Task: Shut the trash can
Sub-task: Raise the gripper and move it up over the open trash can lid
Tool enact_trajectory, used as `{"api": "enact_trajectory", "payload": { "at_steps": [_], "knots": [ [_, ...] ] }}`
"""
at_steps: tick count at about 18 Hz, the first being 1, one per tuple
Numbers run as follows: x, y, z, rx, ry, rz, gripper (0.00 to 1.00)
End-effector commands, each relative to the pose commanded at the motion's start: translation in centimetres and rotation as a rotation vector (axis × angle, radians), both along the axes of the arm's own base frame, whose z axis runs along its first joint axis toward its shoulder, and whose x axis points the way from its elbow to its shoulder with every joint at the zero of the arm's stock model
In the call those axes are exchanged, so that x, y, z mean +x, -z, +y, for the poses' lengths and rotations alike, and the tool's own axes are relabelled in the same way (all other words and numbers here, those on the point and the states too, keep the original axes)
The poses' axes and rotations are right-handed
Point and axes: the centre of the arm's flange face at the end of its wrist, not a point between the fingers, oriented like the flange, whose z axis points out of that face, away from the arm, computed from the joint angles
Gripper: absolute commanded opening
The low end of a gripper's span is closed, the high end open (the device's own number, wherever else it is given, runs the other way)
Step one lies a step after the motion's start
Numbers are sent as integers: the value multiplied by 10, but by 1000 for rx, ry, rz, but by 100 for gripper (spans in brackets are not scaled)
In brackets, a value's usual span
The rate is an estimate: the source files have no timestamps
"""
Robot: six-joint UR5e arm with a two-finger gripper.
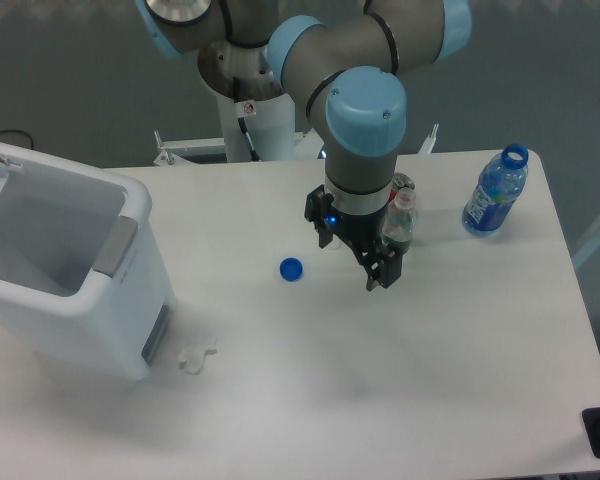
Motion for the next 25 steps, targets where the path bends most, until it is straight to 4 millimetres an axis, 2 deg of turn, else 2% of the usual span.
{"api": "enact_trajectory", "payload": {
  "at_steps": [4, 7, 10, 13, 15, 17, 20, 22, 23, 24, 25],
  "knots": [
    [2, 3, -2, 9, -6, -19, 100],
    [7, 4, 4, 61, -32, -61, 100],
    [10, 7, -1, 58, -50, -66, 100],
    [32, -24, -13, 79, -55, -25, 100],
    [43, -35, -17, 98, -98, -27, 100],
    [59, -58, -25, 129, -114, -1, 100],
    [89, -87, -19, 235, -115, -38, 100],
    [105, -111, -22, 325, -193, -85, 99],
    [112, -123, -23, 362, -221, -102, 92],
    [120, -134, -25, 399, -229, -119, 81],
    [129, -146, -26, 446, -225, -146, 57]
  ]
}}
